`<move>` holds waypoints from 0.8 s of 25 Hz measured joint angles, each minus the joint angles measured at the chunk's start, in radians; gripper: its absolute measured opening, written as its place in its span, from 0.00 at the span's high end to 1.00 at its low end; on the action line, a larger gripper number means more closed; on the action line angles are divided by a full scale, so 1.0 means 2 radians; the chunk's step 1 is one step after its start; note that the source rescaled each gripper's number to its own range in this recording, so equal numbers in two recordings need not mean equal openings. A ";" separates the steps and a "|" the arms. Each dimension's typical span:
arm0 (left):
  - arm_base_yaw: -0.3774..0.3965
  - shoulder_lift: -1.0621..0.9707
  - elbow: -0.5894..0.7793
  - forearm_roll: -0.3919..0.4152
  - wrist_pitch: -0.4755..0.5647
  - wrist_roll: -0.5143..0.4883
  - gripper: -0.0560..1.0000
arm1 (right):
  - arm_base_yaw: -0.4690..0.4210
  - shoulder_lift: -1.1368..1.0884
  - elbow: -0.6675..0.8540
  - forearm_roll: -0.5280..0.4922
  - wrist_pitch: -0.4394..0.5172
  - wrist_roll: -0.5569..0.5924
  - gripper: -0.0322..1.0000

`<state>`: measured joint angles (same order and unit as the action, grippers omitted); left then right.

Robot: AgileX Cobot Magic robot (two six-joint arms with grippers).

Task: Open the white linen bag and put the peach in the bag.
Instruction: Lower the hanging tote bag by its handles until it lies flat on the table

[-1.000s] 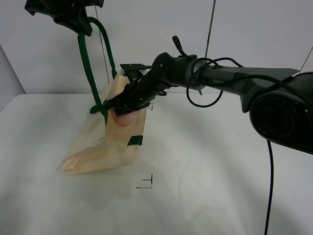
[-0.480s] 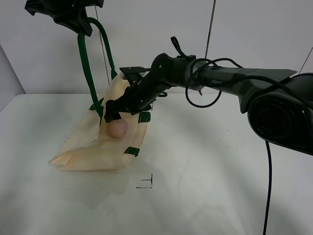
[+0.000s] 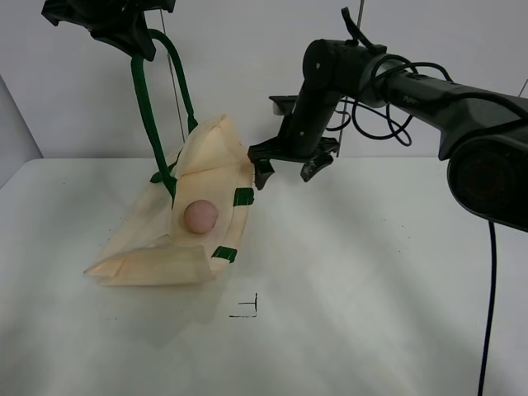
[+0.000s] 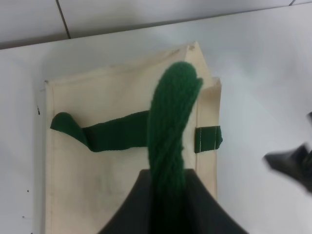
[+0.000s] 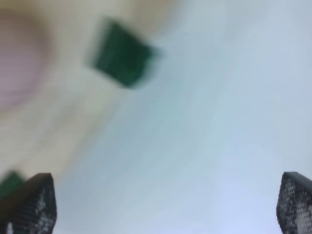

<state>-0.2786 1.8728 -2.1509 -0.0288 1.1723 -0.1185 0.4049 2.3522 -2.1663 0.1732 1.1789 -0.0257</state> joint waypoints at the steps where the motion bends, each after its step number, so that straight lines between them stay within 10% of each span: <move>1: 0.000 0.000 0.000 0.000 0.000 0.000 0.95 | -0.011 0.000 0.000 -0.005 0.004 0.002 0.00; 12: 0.000 0.000 0.000 0.000 0.000 0.000 0.95 | -0.150 0.000 -0.001 -0.045 0.015 0.008 0.00; 20: 0.000 0.000 0.000 0.000 0.000 0.000 0.95 | -0.168 -0.005 0.007 -0.041 0.015 0.008 0.00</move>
<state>-0.2786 1.8728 -2.1509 -0.0288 1.1723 -0.1185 0.0694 2.3425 -2.1513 0.0916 1.2095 -0.0105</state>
